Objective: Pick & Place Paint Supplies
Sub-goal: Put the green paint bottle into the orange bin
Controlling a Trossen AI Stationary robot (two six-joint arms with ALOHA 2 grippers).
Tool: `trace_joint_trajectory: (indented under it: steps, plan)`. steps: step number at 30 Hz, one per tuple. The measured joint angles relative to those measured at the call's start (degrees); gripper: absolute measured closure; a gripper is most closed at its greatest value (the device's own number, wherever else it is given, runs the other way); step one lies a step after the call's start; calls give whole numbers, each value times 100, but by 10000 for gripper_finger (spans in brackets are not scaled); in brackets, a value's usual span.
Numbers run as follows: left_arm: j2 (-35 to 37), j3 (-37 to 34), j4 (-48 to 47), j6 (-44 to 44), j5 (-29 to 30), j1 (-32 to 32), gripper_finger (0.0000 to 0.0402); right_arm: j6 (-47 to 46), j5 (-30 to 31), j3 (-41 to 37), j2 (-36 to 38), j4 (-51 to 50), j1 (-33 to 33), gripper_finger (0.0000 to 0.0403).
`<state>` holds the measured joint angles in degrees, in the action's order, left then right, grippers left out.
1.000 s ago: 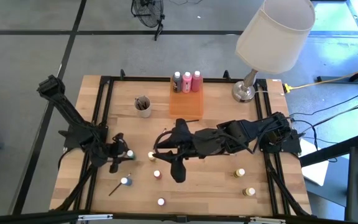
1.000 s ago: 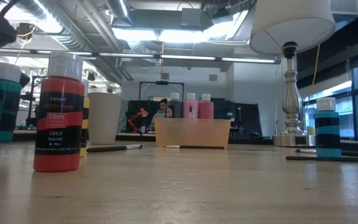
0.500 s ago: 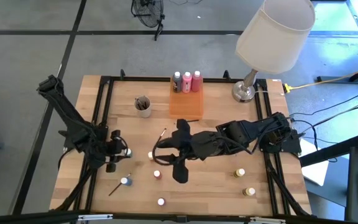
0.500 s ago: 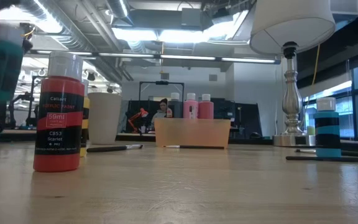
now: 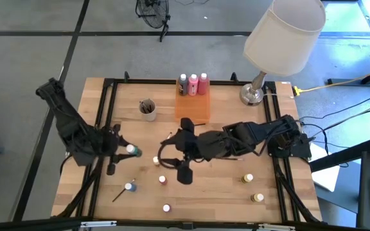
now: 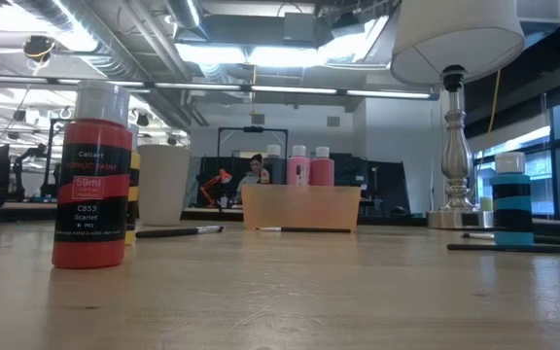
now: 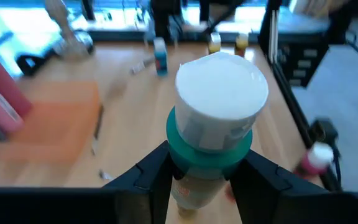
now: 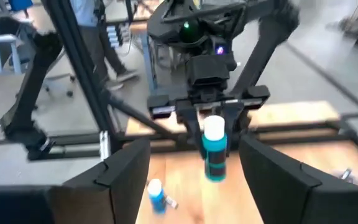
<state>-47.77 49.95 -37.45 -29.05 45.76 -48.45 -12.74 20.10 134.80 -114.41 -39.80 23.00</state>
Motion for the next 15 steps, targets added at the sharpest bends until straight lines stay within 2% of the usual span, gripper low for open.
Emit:
trace_joint_trajectory:
  steps: [6, 10, 15]
  plan:
    - [-2, 605, 435, 1012, 67, 505, 267, 478, -23, 0, 0, 619, -139, 157]
    - [-33, 843, 948, 1529, -279, 894, 267, 610, -5, 0, 0, 794, -219, 157]
    - [-261, 1093, 1031, 1790, -792, 1316, 267, 615, -7, 0, -6, 838, -282, 157]
